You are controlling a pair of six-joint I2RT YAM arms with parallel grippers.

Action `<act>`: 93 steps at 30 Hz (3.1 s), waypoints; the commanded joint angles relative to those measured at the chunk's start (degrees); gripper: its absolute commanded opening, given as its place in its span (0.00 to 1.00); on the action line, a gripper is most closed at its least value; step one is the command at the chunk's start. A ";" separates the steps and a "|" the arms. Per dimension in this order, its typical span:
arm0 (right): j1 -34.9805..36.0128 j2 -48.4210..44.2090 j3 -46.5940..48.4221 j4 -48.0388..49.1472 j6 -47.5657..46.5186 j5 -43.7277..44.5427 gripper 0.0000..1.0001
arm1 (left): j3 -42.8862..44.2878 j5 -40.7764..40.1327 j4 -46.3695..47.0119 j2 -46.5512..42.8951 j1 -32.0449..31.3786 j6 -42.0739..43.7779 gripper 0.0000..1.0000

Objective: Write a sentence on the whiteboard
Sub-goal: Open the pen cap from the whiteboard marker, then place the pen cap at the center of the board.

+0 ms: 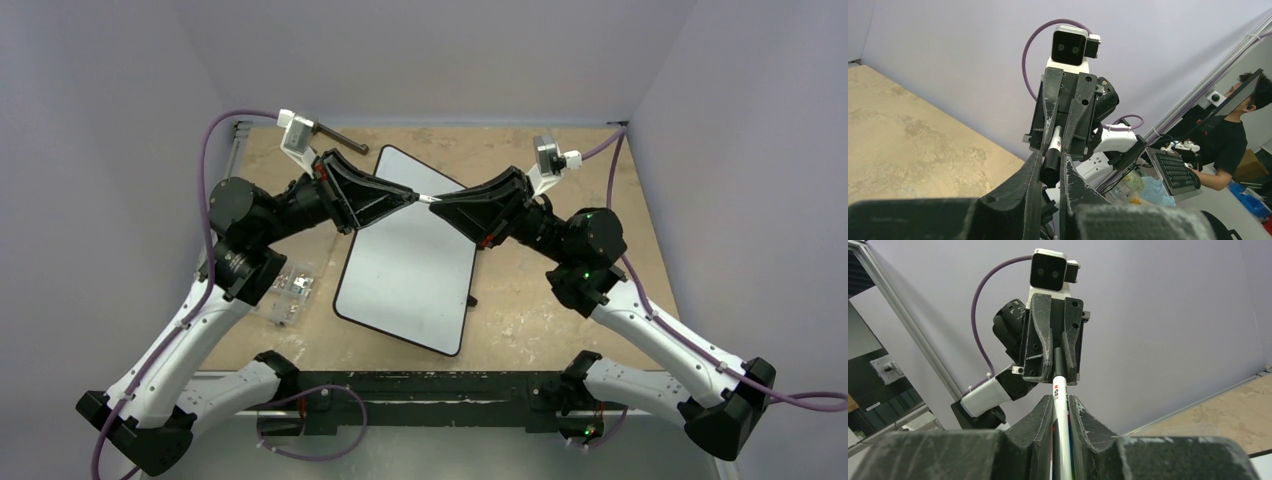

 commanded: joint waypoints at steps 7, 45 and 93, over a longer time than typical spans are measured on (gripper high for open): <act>0.50 0.28 1.92 7.03 1.31 -4.32 0.20 | 1.29 0.45 -5.64 1.41 -0.13 4.08 0.00; 0.46 2.11 -1.11 19.29 4.43 -7.70 0.00 | -0.68 -0.16 -6.62 0.58 -0.13 4.65 0.00; 0.42 -3.82 3.40 -17.07 -17.11 4.31 0.00 | -0.37 -37.06 -53.71 -16.83 13.44 17.52 0.00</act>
